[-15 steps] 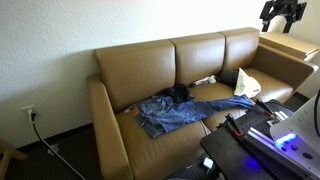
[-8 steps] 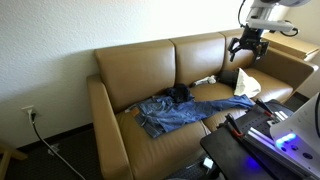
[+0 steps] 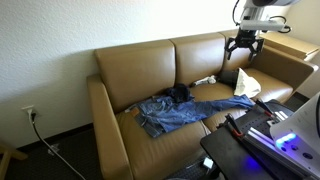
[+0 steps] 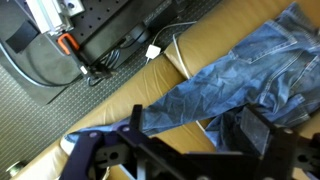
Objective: Move the black cloth to the right of the couch
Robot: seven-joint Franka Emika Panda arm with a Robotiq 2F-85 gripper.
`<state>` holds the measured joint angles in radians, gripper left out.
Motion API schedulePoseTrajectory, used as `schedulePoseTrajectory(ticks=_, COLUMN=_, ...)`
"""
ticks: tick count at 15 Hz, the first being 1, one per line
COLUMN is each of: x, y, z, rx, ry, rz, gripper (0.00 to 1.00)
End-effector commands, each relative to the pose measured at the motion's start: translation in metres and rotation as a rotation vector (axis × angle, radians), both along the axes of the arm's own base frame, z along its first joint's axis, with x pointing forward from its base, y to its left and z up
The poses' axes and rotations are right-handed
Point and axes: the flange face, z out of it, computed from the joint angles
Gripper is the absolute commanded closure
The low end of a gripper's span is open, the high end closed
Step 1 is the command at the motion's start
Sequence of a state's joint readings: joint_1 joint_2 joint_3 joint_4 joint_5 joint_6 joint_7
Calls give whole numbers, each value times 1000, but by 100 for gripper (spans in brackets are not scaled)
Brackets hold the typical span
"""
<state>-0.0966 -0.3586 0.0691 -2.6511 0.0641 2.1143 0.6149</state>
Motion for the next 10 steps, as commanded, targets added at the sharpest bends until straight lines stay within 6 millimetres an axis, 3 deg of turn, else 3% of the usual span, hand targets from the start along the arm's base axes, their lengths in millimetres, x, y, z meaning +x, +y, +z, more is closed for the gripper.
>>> schedulePoseTrajectory(ticks=1, x=18, y=-15, z=-48, rx=-159, ry=-70, rz=-24, gripper=0)
schedulePoseTrajectory(ticks=6, x=61, y=7, z=-121, rx=-134, ry=-198, rz=-119, gripper=0)
schedulePoseTrajectory(ticks=8, x=75, y=20, z=-149, rx=-44, ry=-135, rz=-77, gripper=0)
schedulePoseTrajectory(ticks=10, x=92, y=34, z=-162, rx=68, ry=-74, rz=-35, gripper=0)
